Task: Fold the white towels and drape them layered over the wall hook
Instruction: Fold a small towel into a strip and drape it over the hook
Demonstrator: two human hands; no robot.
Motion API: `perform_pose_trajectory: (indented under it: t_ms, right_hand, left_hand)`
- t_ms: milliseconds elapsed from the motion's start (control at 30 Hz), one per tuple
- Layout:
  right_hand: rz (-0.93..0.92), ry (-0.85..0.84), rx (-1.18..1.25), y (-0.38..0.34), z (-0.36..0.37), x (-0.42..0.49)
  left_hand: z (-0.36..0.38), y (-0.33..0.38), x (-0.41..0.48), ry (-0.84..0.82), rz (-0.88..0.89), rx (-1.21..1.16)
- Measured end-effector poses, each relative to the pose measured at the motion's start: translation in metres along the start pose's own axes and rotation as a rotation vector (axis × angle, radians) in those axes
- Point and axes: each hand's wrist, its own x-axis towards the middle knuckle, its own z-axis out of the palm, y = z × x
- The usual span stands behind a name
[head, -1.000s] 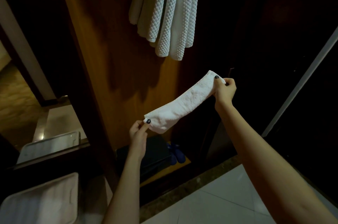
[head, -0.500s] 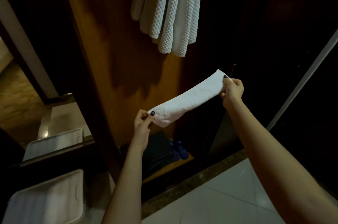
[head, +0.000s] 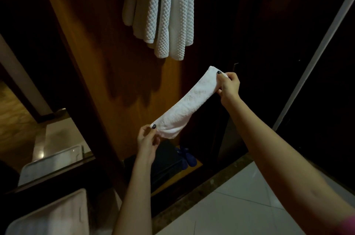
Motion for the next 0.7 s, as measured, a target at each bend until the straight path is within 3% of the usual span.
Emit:
perform_pose_trajectory:
  t_ms: [167,333,700]
  right_hand:
    - [-0.046,-0.071,0.008,-0.009,0.009,0.0]
    - [-0.057,-0.082,0.019,-0.009,0.007,0.0]
    - [0.024,-0.086,0.072,0.016,-0.015,0.004]
  left_hand:
    - [0.0,-0.01,-0.005,-0.126,-0.188,-0.205]
    - [0.003,-0.011,-0.007,-0.307,-0.168,-0.27]
    - [0.008,-0.005,0.0,-0.167,0.02,-0.31]
